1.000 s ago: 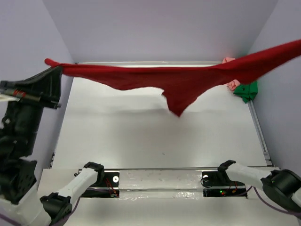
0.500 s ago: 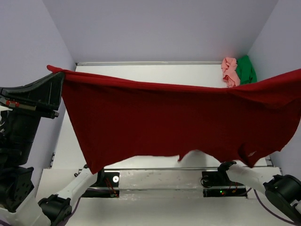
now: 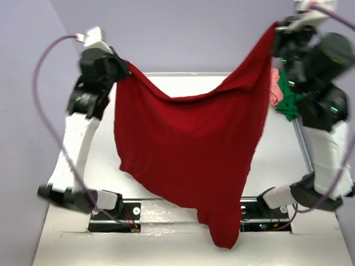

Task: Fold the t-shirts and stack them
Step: Fold the tshirt

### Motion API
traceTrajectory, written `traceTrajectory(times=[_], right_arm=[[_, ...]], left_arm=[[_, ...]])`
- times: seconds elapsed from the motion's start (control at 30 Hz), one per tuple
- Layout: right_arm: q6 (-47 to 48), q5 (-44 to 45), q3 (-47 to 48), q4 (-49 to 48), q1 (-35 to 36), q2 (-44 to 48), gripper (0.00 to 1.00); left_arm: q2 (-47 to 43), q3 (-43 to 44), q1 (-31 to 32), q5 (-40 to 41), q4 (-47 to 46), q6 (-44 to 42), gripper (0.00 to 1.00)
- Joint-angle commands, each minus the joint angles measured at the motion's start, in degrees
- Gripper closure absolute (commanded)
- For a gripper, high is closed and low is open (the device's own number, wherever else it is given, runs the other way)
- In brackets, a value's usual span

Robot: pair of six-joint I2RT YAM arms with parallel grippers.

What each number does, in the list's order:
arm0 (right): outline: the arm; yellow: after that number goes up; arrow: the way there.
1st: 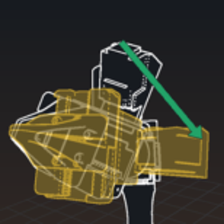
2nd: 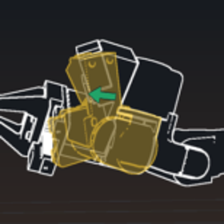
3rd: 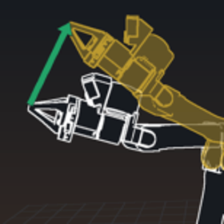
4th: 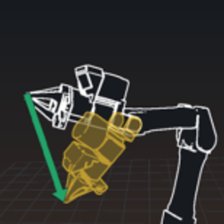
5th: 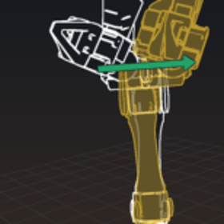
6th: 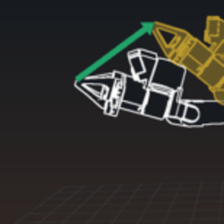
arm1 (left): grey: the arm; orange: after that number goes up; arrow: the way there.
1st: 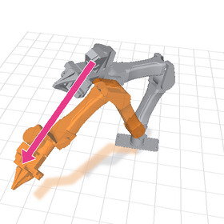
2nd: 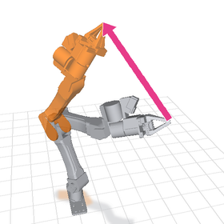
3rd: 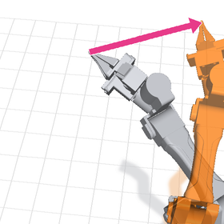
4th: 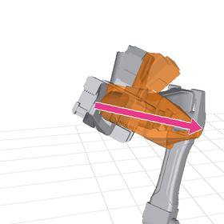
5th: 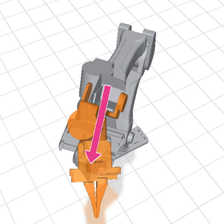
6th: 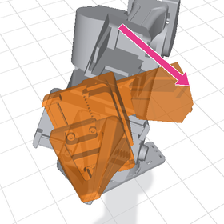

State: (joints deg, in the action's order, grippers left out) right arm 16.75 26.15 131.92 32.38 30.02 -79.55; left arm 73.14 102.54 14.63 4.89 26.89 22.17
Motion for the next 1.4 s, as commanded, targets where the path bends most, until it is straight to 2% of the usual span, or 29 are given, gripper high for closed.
traceTrajectory(times=[0.0,0.13,0.2,0.3,0.37,0.47,0.63,0.77,0.93,1.37], right_arm=[[-2.8,-2.1,-4.8,-1.9,-5.7,-7.1,1.00],[-6.2,-5.8,-6.9,-2.1,-11.3,-15.5,1.00],[-5.7,-4.8,-5.6,-1.6,-13.7,-20.9,1.00],[-5.7,-5.5,-3.5,-0.9,-16.8,-26.3,1.00],[-7.2,-9.3,-3.2,-0.5,-18.8,-28.1,1.00],[-6.8,-11.1,-3.5,-0.1,-19.8,-31.1,1.00],[-7.8,-15.1,-6.5,0.0,-21.1,-34.2,1.00],[-8.6,-16.3,-8.5,0.1,-21.1,-37.3,1.00],[-8.8,-16.7,-10.1,-0.8,-21.7,-38.1,1.00],[-11.3,-15.8,-16.8,0.2,-21.7,-33.4,1.00]], left_arm=[[9.1,-10.3,-3.4,2.1,-6.4,1.8,1.00],[18.1,-9.3,-6.1,5.1,-6.2,1.6,1.00],[23.9,-5.3,-7.5,7.0,-5.0,0.7,1.00],[32.4,0.3,-9.5,5.6,-1.1,-0.2,1.00],[38.1,6.1,-9.9,4.8,1.2,-0.6,1.00],[42.9,9.8,-10.1,3.8,1.3,-0.7,1.00],[47.1,12.7,-10.2,-0.4,-1.6,-1.3,1.00],[51.5,16.9,-10.9,-0.7,-0.9,-1.4,1.00],[53.4,17.6,-11.6,-1.7,-2.3,-1.4,1.00],[54.6,16.7,-11.6,-1.6,-1.4,-0.6,1.00]])
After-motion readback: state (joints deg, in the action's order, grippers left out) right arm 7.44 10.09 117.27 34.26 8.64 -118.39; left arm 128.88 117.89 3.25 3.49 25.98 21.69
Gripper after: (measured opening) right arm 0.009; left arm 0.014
